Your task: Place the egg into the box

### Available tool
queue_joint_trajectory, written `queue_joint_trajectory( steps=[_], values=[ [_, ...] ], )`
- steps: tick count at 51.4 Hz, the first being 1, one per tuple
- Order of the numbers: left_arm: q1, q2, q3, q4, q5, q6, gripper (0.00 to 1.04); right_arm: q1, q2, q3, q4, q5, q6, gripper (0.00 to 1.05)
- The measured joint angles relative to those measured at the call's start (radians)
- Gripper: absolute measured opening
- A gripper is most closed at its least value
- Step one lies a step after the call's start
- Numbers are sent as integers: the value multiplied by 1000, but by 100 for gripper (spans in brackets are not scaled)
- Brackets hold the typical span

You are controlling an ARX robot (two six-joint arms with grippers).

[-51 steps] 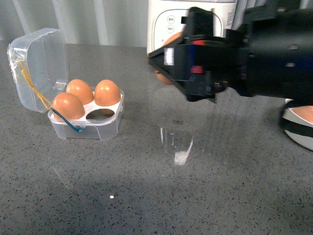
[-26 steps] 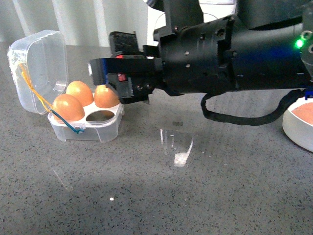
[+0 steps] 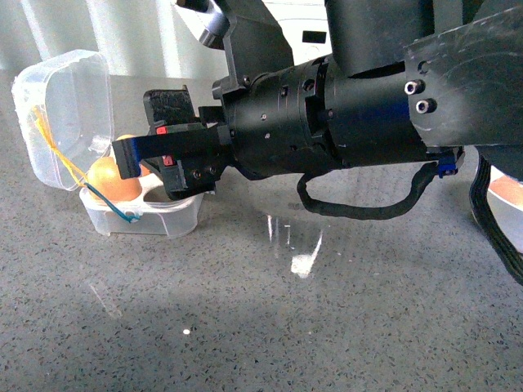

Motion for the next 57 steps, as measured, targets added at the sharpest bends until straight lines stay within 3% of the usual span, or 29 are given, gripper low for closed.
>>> queue_joint_trajectory(
  steps=[30, 44, 52, 57],
  values=[
    [0, 0, 0, 0, 0, 0, 98, 11, 58, 65, -27, 10, -51, 44],
    [0, 0, 0, 0, 0, 0, 98, -7, 49, 53, 16, 34, -20, 98],
    [0, 0, 0, 0, 0, 0, 98, -43, -43, -39, 78, 80, 24, 98],
    [0, 0, 0, 0, 0, 0, 98, -78, -129, -116, 106, 174, 71, 98]
  ],
)
